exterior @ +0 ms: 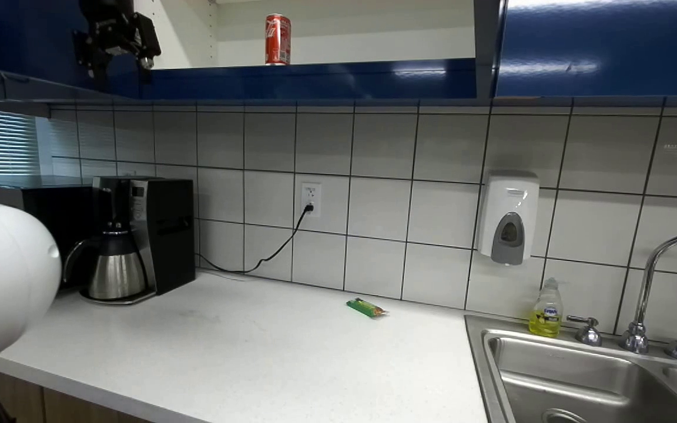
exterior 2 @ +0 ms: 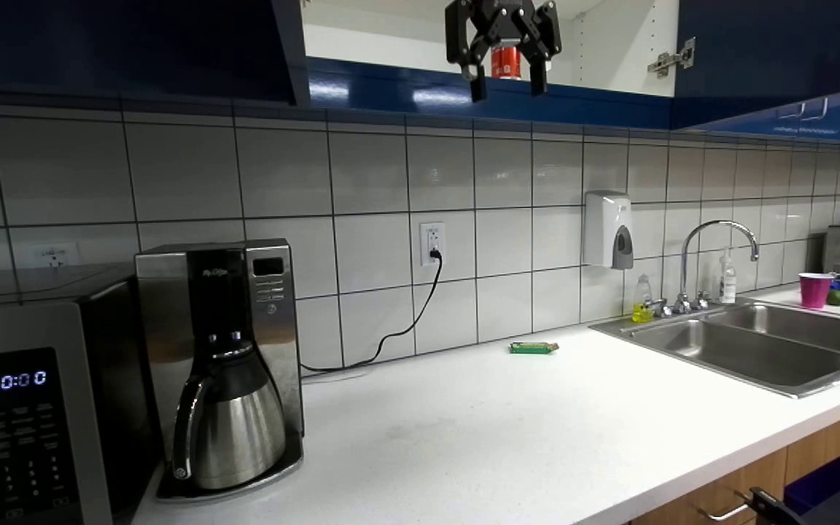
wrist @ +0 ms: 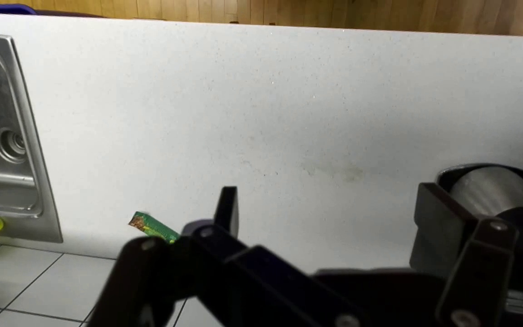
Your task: Put the red can inside the open cabinet
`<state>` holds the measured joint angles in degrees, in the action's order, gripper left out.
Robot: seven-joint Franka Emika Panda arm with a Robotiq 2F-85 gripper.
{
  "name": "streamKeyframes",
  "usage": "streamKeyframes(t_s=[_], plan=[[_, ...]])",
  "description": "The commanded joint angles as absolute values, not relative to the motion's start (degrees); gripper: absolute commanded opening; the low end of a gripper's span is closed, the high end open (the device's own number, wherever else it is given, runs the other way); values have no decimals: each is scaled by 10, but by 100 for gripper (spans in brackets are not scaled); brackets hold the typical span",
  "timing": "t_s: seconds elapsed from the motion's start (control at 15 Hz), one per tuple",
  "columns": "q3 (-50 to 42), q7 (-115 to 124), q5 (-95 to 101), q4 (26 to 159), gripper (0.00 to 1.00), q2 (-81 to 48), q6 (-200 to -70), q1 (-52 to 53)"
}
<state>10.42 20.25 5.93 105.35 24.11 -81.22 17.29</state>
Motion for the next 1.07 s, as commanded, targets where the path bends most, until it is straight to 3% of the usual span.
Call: streamKeyframes(t_s=[0.0, 0.47, 1.0], plan=[[117, 205, 30, 1198, 100, 329, -883, 140], [112, 197, 20, 1387, 100, 428, -982, 111], [115, 194, 22, 1434, 100, 438, -1007, 86]])
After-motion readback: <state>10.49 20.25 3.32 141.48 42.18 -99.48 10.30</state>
